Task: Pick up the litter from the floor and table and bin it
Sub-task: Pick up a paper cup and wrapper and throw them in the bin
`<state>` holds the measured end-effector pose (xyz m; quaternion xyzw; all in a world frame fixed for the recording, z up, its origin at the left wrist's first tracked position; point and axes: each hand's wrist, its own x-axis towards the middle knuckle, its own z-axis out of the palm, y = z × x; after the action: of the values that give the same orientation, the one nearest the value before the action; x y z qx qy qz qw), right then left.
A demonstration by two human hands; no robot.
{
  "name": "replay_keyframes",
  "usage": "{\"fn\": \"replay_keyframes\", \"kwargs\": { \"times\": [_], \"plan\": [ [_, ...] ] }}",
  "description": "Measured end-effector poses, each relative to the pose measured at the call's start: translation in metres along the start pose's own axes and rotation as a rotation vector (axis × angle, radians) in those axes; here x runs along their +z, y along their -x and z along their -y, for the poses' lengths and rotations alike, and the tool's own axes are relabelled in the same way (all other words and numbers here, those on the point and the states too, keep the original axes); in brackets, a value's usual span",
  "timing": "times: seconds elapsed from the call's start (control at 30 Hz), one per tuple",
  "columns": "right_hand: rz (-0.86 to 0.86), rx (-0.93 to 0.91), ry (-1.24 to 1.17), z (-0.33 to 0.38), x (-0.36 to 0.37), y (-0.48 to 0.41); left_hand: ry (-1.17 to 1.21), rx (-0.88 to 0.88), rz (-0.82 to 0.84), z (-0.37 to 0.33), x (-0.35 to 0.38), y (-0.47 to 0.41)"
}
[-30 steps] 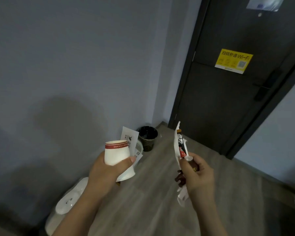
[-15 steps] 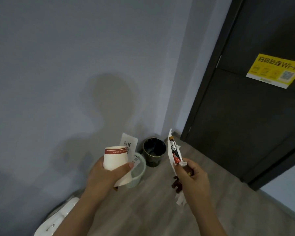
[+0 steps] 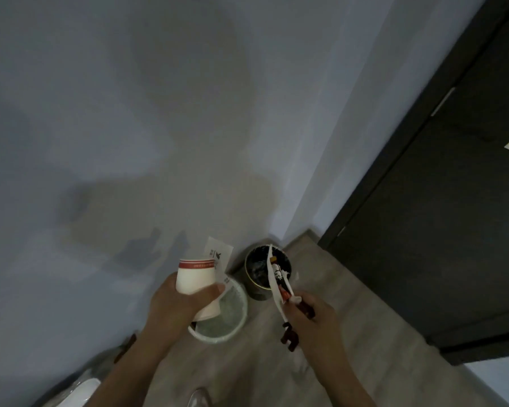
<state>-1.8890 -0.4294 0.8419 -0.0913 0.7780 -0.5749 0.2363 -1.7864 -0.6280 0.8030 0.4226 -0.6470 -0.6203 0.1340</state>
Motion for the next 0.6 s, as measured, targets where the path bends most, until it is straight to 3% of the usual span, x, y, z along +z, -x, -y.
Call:
{"fn": "replay_keyframes", "kwargs": {
  "times": [0.2,0.43,0.6],
  "plan": [
    [0.053,0.086,0.044,-0.014,0.011,-0.092,-0.118,-0.1,0.025,-0.001,0.025,-0.088],
    [0.179,0.307,0.04,-0.069,0.028,-0.2,-0.258,-0.286,0.014,0.054,0.059,-0.158],
    [0.333,0.35,0.158,-0.139,0.053,-0.274,-0.136,-0.437,-0.089,0.124,0.087,-0.207]
  ]
}}
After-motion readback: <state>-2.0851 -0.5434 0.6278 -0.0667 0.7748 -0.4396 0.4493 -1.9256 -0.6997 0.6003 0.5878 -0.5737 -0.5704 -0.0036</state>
